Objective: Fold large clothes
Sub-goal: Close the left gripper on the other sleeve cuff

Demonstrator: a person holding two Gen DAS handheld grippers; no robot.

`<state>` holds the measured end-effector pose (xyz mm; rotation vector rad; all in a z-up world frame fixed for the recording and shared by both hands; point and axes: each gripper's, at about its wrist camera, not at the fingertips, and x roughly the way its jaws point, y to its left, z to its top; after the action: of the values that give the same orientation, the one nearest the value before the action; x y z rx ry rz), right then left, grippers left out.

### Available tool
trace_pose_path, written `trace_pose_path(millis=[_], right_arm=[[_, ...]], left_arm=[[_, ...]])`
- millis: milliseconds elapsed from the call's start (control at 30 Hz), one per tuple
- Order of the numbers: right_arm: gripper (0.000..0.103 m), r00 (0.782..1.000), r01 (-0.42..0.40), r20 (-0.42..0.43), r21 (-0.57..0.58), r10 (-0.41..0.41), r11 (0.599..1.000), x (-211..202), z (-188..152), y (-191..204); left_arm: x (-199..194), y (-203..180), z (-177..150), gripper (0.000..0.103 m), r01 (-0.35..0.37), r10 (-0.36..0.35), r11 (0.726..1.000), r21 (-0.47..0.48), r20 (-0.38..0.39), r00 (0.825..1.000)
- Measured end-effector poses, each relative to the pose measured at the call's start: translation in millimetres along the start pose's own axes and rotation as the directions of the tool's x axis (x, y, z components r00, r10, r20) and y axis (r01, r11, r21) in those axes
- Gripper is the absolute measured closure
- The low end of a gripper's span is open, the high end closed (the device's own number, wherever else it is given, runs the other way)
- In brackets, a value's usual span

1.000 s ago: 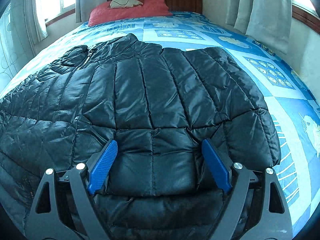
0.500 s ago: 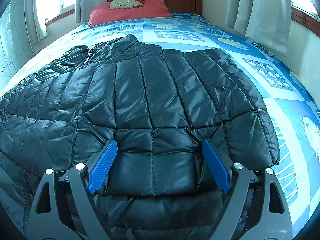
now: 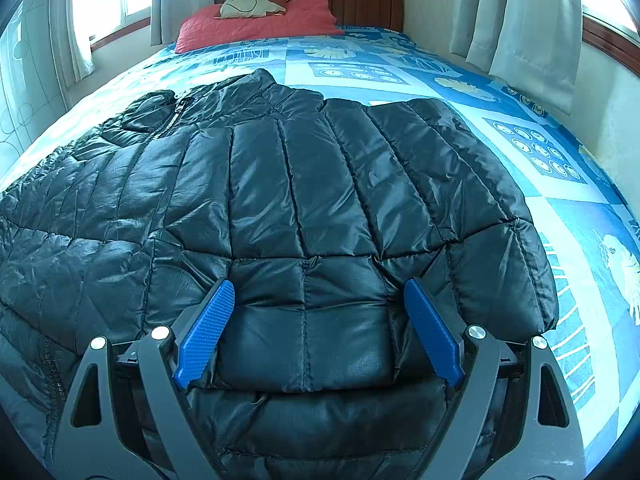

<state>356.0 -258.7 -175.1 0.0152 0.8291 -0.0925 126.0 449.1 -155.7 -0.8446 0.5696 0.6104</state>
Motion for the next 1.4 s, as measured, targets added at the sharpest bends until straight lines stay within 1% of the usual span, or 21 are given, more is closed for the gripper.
trace_pose_path(millis=[33, 133, 233, 300, 400, 467, 600, 700, 767, 833, 867, 933, 1000, 1033, 1067, 1100, 1133, 1167, 1233, 1267, 1400], right_arm=[[0.017, 1.000, 0.000, 0.000, 0.000, 0.000, 1.000, 0.2, 0.0, -0.5], [0.017, 1.000, -0.003, -0.001, 0.002, 0.003, 1.000, 0.1, 0.0, 0.1], [0.017, 1.000, -0.001, 0.000, 0.001, 0.001, 1.000, 0.1, -0.2, 0.3], [0.017, 1.000, -0.002, 0.000, 0.002, 0.002, 1.000, -0.1, -0.2, 0.5], [0.017, 1.000, 0.000, 0.001, 0.002, 0.000, 1.000, -0.3, -0.3, 0.7], [0.017, 1.000, 0.001, 0.001, 0.002, -0.001, 1.000, -0.2, -0.3, 0.9], [0.017, 1.000, 0.000, 0.002, 0.003, 0.000, 1.000, -0.2, -0.6, 0.8], [0.016, 1.000, 0.001, 0.002, 0.003, -0.001, 1.000, -0.1, -0.7, 0.9], [0.017, 1.000, 0.001, 0.003, 0.004, -0.001, 1.000, -0.2, -0.7, 0.9], [0.016, 1.000, 0.002, 0.003, 0.003, -0.002, 1.000, -0.3, -0.8, 1.0], [0.016, 1.000, 0.002, 0.003, 0.003, -0.002, 1.000, -0.3, -0.9, 0.8], [0.016, 1.000, 0.003, 0.002, 0.003, -0.003, 1.000, -0.2, -0.9, 1.0], [0.017, 1.000, 0.003, 0.003, 0.003, -0.003, 1.000, -0.3, -1.0, 1.1], [0.016, 1.000, 0.003, 0.003, 0.004, -0.003, 1.000, -0.4, -1.0, 1.2], [0.016, 1.000, 0.004, 0.004, 0.003, -0.004, 1.000, -0.6, -1.3, 1.3], [0.017, 1.000, 0.004, 0.004, 0.003, -0.004, 1.000, -0.6, -1.2, 1.4], [0.017, 1.000, 0.004, 0.004, 0.003, -0.004, 1.000, -0.6, -1.0, 1.3], [0.016, 1.000, 0.004, 0.004, 0.003, -0.004, 1.000, -0.6, -1.0, 1.3], [0.017, 1.000, 0.005, 0.004, 0.002, -0.005, 1.000, -0.7, -1.2, 1.3], [0.017, 1.000, 0.004, 0.004, 0.002, -0.004, 1.000, -0.7, -1.3, 1.1], [0.017, 1.000, 0.003, 0.005, 0.004, -0.003, 1.000, -0.9, -1.2, 0.7]], left_arm=[[-5.6, 1.9, -1.5, 0.035, 0.015, -0.015, 1.000, -0.022, 0.000, 1.000], [-11.6, 13.8, -2.5, 0.035, 0.023, -0.022, 0.998, -0.053, 0.023, 0.999], [-10.3, 26.6, 0.1, 0.034, 0.078, -0.072, 0.990, -0.114, 0.054, 0.996], [-5.3, 24.1, 5.0, 0.031, 0.082, -0.076, 0.991, -0.108, 0.059, 0.995], [1.8, 17.9, 10.0, 0.031, 0.066, -0.060, 0.993, -0.102, 0.059, 0.996], [-0.6, 16.8, 7.4, 0.031, 0.101, -0.092, 0.985, -0.138, 0.068, 0.993], [3.9, 16.9, 9.9, 0.031, 0.115, -0.105, 0.983, -0.143, 0.078, 0.991], [-0.6, 25.0, 10.9, 0.031, 0.143, -0.127, 0.970, -0.196, 0.090, 0.988], [-6.1, 25.0, 4.2, 0.031, 0.145, -0.129, 0.968, -0.206, 0.090, 0.988], [-11.8, 20.6, -4.9, 0.031, 0.129, -0.112, 0.975, -0.180, 0.102, 0.988], [-11.6, 17.5, -7.0, 0.028, 0.122, -0.105, 0.978, -0.169, 0.109, 0.989], [-8.2, 14.1, -4.4, 0.023, 0.122, -0.103, 0.979, -0.162, 0.116, 0.988], [-1.3, 16.2, 3.7, 0.023, 0.123, -0.101, 0.974, -0.192, 0.118, 0.988], [3.2, 18.8, 8.6, 0.025, 0.126, -0.101, 0.969, -0.214, 0.123, 0.987], [6.1, 20.3, 11.2, 0.036, 0.107, -0.080, 0.969, -0.223, 0.128, 0.989], [9.2, 20.9, 12.3, 0.042, 0.075, -0.047, 0.972, -0.224, 0.127, 0.991], [10.8, 22.9, 13.4, 0.058, 0.055, -0.028, 0.974, -0.222, 0.124, 0.992], [13.1, 23.8, 13.7, 0.070, 0.044, -0.017, 0.975, -0.218, 0.123, 0.992], [15.2, 29.1, 15.4, 0.083, 0.038, -0.012, 0.973, -0.226, 0.118, 0.993], [15.3, 31.8, 16.6, 0.086, 0.037, -0.010, 0.972, -0.233, 0.119, 0.993], [14.9, 39.3, 20.4, 0.084, 0.062, -0.032, 0.962, -0.266, 0.114, 0.993]])
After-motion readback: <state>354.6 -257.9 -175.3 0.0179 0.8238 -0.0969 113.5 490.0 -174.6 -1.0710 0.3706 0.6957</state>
